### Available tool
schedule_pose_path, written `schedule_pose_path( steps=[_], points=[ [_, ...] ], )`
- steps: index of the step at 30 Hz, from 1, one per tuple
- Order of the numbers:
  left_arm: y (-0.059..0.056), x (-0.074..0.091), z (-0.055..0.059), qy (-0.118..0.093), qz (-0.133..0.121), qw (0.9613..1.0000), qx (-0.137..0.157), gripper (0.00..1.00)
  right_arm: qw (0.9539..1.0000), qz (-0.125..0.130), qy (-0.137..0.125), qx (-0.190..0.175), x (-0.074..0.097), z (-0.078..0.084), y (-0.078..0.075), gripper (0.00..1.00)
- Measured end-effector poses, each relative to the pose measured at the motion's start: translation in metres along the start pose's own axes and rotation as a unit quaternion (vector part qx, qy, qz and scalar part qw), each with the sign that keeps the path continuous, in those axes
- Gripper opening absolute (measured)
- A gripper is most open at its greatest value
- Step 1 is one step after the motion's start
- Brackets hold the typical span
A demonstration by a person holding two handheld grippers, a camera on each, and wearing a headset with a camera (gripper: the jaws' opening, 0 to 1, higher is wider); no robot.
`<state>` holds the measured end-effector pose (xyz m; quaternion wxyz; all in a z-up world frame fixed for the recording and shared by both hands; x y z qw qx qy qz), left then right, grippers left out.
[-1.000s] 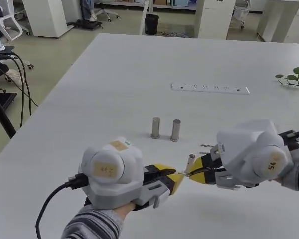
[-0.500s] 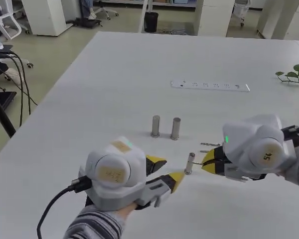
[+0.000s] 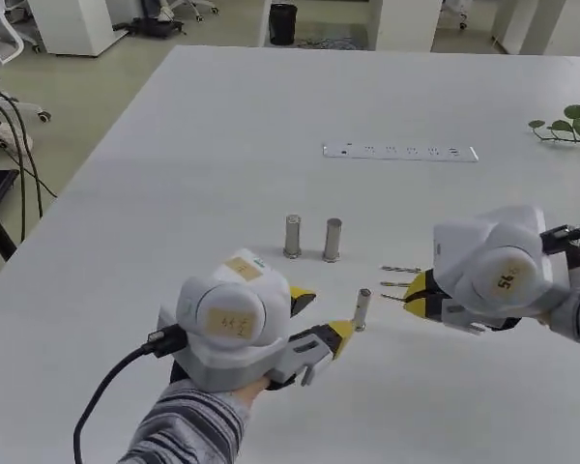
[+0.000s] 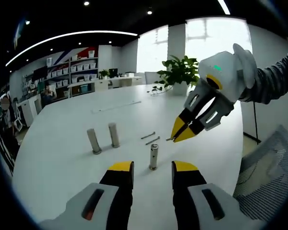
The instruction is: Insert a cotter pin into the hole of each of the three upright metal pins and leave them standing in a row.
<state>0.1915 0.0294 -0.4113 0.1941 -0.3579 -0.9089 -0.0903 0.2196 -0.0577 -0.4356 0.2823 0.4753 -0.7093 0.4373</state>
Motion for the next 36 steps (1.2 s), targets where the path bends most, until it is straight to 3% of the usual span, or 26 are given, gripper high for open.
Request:
schedule_pose_path(
  steps=[4,9,18,36],
  points=[
    [-0.003,-0.014,0.006,0.006,0.0,0.9999,0.012,0.28,0.9999,0.006,0.011,0.01,-0.003,0.005,-0.002,0.0],
    [-0.005,-0.032,0.014,0.017,-0.003,0.9998,-0.002,0.25,0.9999,0.009,0.01,0.003,-0.007,0.005,-0.003,0.0],
    [0.0,-0.055,0.012,0.011,-0.007,0.9999,0.001,0.21,0.9998,-0.001,0.014,0.013,-0.016,0.003,-0.003,0.0],
    [-0.005,-0.071,0.023,0.02,-0.007,0.9994,0.027,0.09,0.9995,-0.018,0.008,0.025,-0.021,-0.005,0.001,0.0]
  ],
)
Point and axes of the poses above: the centre of the closed fingertips' face, and the gripper's own axes: x roughly backward along the fingers, y roughly to its left, z roughly out of its underside, the point moved 1 cm from there along x, roughly backward along the fingers, and after that the axes turned 5 degrees about -x, right-handed, at the moved point
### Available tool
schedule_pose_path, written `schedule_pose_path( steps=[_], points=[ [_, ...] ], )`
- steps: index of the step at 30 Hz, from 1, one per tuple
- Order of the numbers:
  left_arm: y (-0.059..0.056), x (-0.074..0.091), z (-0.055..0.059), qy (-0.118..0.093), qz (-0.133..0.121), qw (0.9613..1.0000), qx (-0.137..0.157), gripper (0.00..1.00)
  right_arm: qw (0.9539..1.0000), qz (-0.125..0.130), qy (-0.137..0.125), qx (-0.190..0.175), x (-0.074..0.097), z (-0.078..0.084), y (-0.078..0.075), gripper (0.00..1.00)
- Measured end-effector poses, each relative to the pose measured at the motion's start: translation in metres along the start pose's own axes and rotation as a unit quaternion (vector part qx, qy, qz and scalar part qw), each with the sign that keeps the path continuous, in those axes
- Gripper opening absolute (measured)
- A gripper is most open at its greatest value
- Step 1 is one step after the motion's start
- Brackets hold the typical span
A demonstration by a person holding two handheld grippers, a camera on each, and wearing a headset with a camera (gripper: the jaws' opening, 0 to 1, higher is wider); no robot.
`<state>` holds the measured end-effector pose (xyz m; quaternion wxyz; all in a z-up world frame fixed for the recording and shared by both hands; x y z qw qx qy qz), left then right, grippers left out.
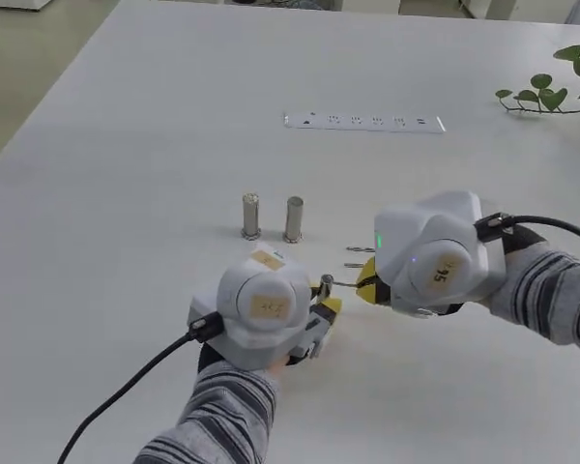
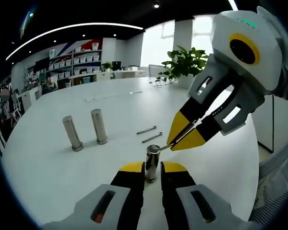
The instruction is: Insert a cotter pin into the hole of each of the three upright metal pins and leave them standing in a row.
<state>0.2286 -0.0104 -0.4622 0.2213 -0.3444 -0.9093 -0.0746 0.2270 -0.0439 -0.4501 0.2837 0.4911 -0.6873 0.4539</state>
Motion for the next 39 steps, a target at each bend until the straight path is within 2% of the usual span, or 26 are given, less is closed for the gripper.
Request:
schedule_pose_path(
  steps=[4,15,18,27,39],
  points=[
    [0.001,0.0,0.001,0.0,-0.003,1.0,-0.003,0.06,1.0,0.001,-0.002,-0.004,0.001,-0.002,-0.001,0.0],
    [0.001,-0.001,0.002,-0.008,-0.003,0.9996,-0.026,0.05,0.9996,-0.006,-0.005,-0.027,0.004,-0.003,0.0,0.0],
    [0.001,-0.001,0.002,-0.011,-0.001,0.9997,-0.024,0.05,0.9994,-0.006,-0.01,-0.031,0.005,-0.005,-0.001,0.0],
    [0.001,-0.002,0.002,-0.014,0.0,0.9996,-0.025,0.05,0.9994,-0.008,-0.023,-0.026,0.006,-0.013,0.0,0.0],
    [0.001,-0.002,0.002,-0.015,-0.003,0.9996,-0.024,0.05,0.9997,-0.008,-0.024,-0.001,0.001,-0.025,0.001,0.0]
  ],
)
Point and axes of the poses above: the centre of the closed fingertips' face, and the gripper's own axes: x roughly backward along the fingers, y roughly to its left, z roughly out of its underside, the point moved 1 cm from there along x, roughly backward along the fingers, and after that the axes turned 5 degrees about -x, right-handed, at the moved point
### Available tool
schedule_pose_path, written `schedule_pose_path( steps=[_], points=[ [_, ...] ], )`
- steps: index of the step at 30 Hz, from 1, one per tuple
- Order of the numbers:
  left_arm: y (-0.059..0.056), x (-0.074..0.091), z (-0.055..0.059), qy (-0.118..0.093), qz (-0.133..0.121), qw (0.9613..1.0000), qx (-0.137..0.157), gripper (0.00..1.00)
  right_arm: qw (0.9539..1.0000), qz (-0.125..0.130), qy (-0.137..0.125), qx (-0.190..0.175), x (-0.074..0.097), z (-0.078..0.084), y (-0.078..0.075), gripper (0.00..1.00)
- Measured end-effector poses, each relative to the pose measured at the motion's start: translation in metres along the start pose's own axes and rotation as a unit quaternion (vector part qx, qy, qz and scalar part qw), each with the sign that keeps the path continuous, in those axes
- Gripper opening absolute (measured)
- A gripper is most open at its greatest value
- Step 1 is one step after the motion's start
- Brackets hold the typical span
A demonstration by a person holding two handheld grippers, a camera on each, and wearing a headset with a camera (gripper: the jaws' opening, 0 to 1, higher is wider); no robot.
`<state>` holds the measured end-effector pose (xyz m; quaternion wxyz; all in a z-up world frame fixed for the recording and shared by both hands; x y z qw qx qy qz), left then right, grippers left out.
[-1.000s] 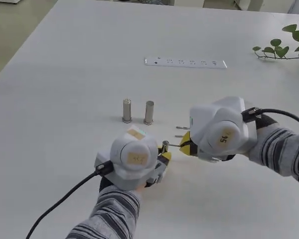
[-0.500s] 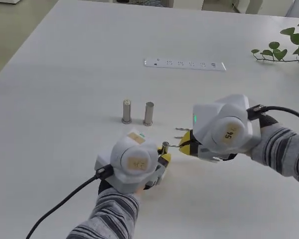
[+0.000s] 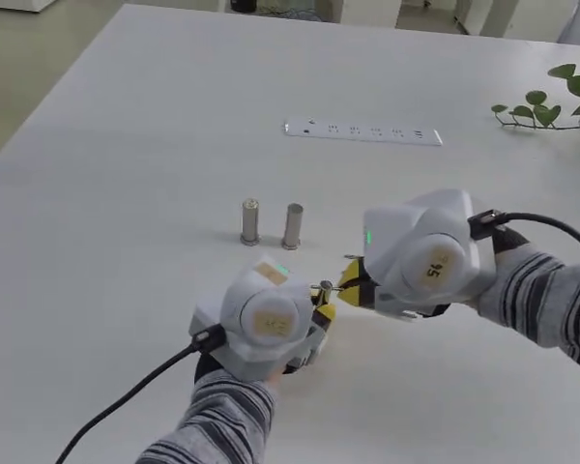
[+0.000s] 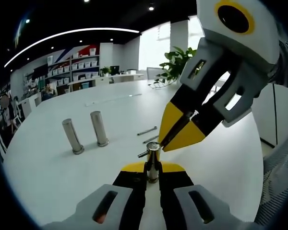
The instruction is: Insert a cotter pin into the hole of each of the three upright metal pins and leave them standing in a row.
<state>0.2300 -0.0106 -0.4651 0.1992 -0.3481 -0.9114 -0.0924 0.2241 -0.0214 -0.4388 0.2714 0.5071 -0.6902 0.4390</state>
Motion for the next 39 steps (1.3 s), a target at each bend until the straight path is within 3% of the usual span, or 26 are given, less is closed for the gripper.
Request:
schedule_pose_path(
  steps=[9,13,22,39],
  points=[
    [0.0,-0.0009,-0.0001,0.002,0.001,1.0,0.004,0.05,1.0,0.003,0.001,-0.009,-0.0019,-0.0024,-0.0008,0.0],
    [-0.0001,-0.0012,-0.0001,0.001,0.001,1.0,0.006,0.05,0.9994,-0.004,-0.001,-0.034,-0.0014,-0.0022,-0.0013,0.0],
    [-0.0005,-0.0014,-0.0003,0.001,0.002,1.0,0.005,0.05,0.9994,-0.003,-0.008,-0.033,0.0056,-0.0013,-0.0018,0.0],
    [-0.0002,-0.0016,0.0004,0.0,0.001,1.0,0.009,0.05,0.9992,-0.002,-0.001,-0.04,0.0025,-0.0014,-0.0016,0.0]
  ],
)
Point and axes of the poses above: the centre of the closed fingertips' face, and the gripper's own axes: x roughly backward along the fingers, y roughly to its left, z roughly out of its underside, the point moved 1 cm from there along x, roughly backward along the fingers, and after that the axes turned 5 degrees about -x, right-handed, at the moved point
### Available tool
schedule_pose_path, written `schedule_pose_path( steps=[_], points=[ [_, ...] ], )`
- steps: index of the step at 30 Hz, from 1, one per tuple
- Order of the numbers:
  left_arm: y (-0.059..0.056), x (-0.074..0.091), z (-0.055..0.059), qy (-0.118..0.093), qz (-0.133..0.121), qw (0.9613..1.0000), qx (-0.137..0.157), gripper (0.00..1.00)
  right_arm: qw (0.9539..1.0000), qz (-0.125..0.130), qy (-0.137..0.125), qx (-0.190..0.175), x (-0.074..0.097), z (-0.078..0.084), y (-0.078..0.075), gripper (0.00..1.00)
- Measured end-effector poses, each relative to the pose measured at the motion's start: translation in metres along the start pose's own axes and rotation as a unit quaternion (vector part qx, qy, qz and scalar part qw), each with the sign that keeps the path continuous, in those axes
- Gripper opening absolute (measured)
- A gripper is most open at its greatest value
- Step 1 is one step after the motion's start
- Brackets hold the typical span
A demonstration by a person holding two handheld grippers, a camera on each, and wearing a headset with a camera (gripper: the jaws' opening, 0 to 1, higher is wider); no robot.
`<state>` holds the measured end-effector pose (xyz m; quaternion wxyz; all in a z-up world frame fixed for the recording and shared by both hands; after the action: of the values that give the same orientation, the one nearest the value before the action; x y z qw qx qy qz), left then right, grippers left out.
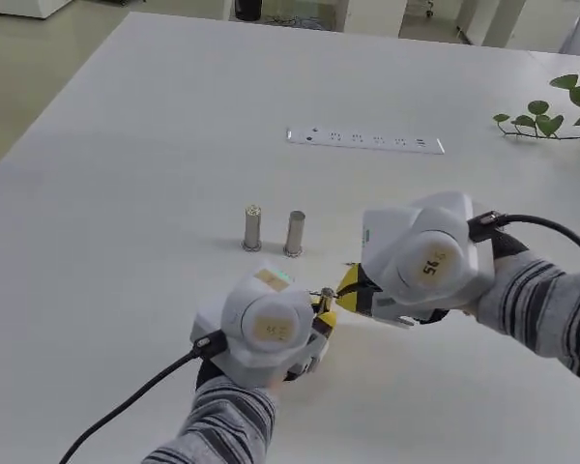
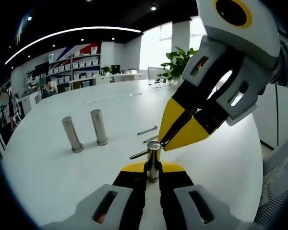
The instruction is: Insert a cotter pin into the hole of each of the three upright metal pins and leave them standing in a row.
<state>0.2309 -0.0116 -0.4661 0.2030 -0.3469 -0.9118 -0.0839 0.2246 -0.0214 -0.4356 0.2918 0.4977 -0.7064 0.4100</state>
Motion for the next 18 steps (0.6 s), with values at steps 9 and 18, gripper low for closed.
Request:
schedule_pose_path(
  steps=[9,18],
  points=[
    [0.0003,0.0001,0.0005,-0.001,0.001,1.0,-0.001,0.05,0.9996,0.001,-0.014,-0.025,-0.0017,-0.0026,0.0001,0.0],
    [0.0009,-0.0004,0.0003,0.0,0.005,1.0,-0.005,0.05,0.9908,0.019,-0.045,-0.126,0.0019,0.0037,-0.0006,0.12]
  ],
)
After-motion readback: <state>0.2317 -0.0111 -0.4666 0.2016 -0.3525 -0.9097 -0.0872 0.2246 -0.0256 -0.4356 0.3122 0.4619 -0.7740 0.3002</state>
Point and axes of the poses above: the centre of the closed fingertips' face, and the gripper's own axes: x roughly backward along the fingers, y roughly to its left, z roughly out of its underside, the point moved 1 cm from there along x, roughly backward along the fingers, and after that the axes turned 5 degrees about -x, right-handed, at the moved point
